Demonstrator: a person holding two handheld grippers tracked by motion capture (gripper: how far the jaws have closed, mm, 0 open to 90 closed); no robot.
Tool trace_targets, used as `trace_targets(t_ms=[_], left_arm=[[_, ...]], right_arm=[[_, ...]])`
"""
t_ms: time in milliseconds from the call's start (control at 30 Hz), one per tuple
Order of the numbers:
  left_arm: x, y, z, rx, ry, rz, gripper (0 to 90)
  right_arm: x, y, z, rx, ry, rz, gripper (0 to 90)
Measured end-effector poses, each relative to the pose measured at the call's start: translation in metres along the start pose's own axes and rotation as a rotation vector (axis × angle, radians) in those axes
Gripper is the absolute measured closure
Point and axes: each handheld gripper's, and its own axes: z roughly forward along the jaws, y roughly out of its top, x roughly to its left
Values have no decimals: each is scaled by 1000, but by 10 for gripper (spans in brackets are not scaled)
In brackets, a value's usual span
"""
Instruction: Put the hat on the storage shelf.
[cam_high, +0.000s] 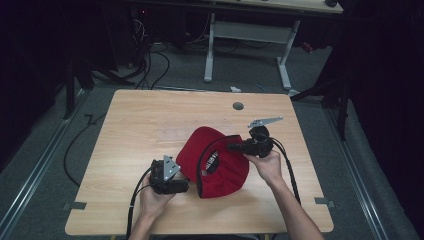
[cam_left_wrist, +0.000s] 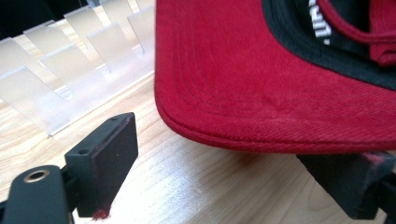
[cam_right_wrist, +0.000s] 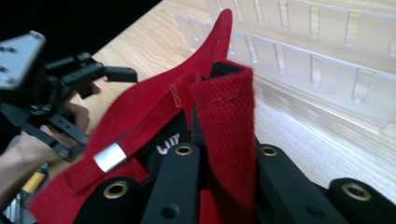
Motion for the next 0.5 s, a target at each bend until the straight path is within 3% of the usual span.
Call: trace_targets(t_ms=[267,367,500], left_arm=[[-2,6,-5,-16,-18,15,146],[-6,10,-6,-20,-32,26,151],[-13,10,-7,3,-33,88,176]], right_arm=[[-1,-3,9,57,-18,16,853],[0,-4,13,79,-3,19,853],[4,-3,19,94,14,11,851]])
